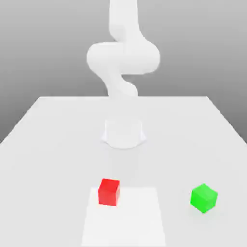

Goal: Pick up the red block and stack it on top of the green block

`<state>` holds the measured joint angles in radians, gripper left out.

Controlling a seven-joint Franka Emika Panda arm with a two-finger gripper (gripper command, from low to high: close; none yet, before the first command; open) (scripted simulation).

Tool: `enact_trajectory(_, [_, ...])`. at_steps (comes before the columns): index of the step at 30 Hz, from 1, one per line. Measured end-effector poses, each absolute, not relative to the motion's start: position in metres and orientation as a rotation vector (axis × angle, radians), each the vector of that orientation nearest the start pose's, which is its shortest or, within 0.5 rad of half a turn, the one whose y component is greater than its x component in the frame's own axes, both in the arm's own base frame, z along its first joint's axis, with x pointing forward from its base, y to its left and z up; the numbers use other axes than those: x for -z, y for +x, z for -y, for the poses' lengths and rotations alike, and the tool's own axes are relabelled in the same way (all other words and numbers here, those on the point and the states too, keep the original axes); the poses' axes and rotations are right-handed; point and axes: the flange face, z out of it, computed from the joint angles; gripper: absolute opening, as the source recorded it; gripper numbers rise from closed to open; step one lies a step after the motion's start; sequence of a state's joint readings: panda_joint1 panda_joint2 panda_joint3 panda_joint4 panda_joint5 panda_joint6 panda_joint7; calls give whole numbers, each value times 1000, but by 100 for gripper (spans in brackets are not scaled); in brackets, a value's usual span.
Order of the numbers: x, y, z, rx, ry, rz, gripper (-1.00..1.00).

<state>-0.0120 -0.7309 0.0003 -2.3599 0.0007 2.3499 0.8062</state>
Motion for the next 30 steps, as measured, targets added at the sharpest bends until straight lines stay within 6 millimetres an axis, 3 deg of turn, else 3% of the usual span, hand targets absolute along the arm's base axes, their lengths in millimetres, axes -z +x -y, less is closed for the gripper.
enact_trajectory(4, [-562,414,14,764,-2570,-1168,0])
enact_trajectory(9, [-437,427,25,531,-2657,-1278,0])
enact_trajectory(13, [-336,410,34,320,-2714,-1367,0])
enact_trajectory(18, [-215,359,40,36,-2763,-1474,0])
enact_trajectory(24, [-154,351,40,1,-2768,-1486,0])
enact_trajectory(25, [-147,350,40,0,-2768,-1486,-100])
enact_trajectory(30, [-147,350,40,1,-2768,-1486,-100])
